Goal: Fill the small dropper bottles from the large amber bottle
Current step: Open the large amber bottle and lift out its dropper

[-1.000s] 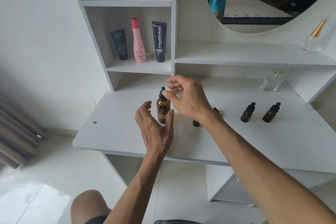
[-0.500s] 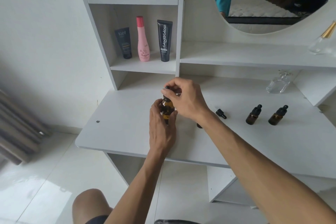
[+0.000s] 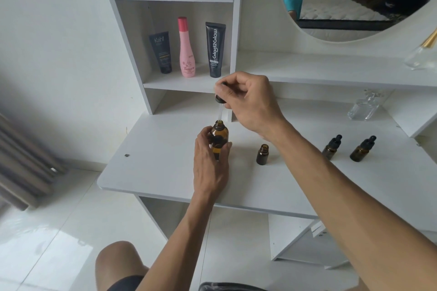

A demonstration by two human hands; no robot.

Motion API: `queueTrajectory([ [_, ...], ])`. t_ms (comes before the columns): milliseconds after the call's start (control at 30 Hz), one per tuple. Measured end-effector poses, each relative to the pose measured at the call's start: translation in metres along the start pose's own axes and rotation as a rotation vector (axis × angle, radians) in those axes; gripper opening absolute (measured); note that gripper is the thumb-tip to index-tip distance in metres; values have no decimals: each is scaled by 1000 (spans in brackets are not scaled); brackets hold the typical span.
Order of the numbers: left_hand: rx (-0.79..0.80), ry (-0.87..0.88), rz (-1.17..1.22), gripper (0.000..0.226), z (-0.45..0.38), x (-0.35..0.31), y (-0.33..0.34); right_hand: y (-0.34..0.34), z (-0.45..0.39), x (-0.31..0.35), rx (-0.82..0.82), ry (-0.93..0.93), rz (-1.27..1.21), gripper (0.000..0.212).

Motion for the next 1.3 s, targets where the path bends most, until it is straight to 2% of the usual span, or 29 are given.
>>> queueTrajectory([
  [300, 13, -10, 18, 45, 1, 5, 2, 2, -5, -11, 5, 14, -105, 12],
  [400, 9, -4, 19, 46, 1, 3, 1, 6, -5, -20, 14, 24, -55, 18],
  [633, 16, 4, 24, 47, 1, 0, 0, 17, -2, -49, 9, 85, 88, 15],
  [900, 11, 14, 26, 49, 0, -1, -2, 20, 1, -59, -2, 129, 117, 15],
  [1300, -3, 29, 3, 47, 0, -2, -2, 6, 2, -25, -7, 86, -98, 10],
])
Point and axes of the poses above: each hand's wrist, its own z-axis away from the middle knuckle, its own y-axis out of the palm, x = y × z, the point moved 8 cm from there along -z, towards the middle knuckle, and after that the axes turned 12 degrees about y, right-handed, at the moved point
